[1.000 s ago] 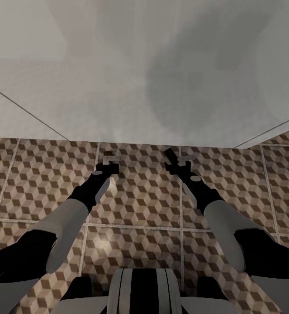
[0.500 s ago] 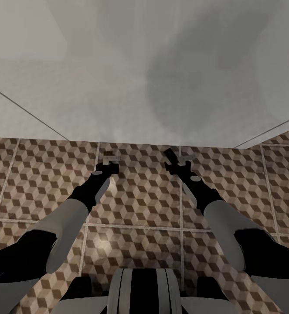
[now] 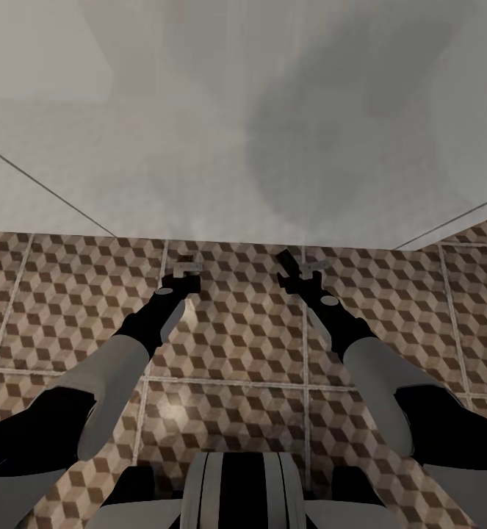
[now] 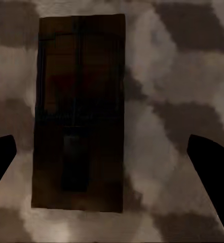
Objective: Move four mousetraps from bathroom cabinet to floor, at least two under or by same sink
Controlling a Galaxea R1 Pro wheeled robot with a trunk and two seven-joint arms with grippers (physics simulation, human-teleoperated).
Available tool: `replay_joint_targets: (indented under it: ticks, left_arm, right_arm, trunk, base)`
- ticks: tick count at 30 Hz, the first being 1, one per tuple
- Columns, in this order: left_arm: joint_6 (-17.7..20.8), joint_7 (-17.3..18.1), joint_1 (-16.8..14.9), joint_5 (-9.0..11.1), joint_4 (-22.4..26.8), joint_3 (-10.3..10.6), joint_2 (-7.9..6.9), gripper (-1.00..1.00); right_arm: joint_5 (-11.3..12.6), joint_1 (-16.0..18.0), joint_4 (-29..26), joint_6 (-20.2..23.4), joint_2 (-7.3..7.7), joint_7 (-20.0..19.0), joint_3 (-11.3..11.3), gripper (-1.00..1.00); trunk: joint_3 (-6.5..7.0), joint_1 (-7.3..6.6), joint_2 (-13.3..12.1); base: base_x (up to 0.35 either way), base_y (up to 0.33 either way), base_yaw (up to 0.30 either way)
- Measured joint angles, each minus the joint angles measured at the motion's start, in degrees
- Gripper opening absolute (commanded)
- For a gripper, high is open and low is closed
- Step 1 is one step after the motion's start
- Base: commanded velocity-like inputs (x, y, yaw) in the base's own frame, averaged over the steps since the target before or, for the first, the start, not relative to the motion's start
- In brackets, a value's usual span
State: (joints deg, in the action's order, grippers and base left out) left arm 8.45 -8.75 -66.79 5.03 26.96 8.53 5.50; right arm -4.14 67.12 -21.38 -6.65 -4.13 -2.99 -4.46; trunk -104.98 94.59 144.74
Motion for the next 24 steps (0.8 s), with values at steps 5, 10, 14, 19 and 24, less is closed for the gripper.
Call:
replay_joint_targets:
  ticks: [5, 10, 14, 19, 24]
  left_arm:
    - [0.0, 0.0, 0.0, 0.0, -0.1, 0.0, 0.0, 1.0]
    - [0.0, -0.1, 0.0, 0.0, 0.0, 0.0, 0.0, 1.0]
    - [0.0, -0.1, 0.0, 0.0, 0.0, 0.0, 0.0, 1.0]
    - [0.0, -0.1, 0.0, 0.0, 0.1, 0.0, 0.0, 1.0]
    - [0.0, -0.1, 0.0, 0.0, 0.2, 0.0, 0.0, 1.0]
  right_arm:
    - [0.0, 0.0, 0.0, 0.0, 0.03, 0.0, -0.1, 1.0]
    - [0.0, 0.0, -0.1, 0.0, 0.07, 0.0, 0.0, 1.0]
    - [0.0, 0.0, -0.1, 0.0, 0.03, 0.0, 0.0, 1.0]
    - [0.0, 0.0, -0.1, 0.0, 0.01, 0.0, -0.1, 1.0]
    - [0.0, 0.0, -0.1, 0.0, 0.03, 0.0, -0.1, 1.0]
  trunk:
    - [0.0, 0.0, 0.0]
    - [0.0, 0.0, 0.0]
    - [0.0, 0.0, 0.0]
    - [0.0, 0.0, 0.0]
    - [0.0, 0.0, 0.0]
  base:
    - [0.0, 0.0, 0.0]
    - [0.0, 0.0, 0.0]
    - [0.0, 0.0, 0.0]
    - [0.0, 0.0, 0.0]
    - [-0.027, 0.0, 0.0]
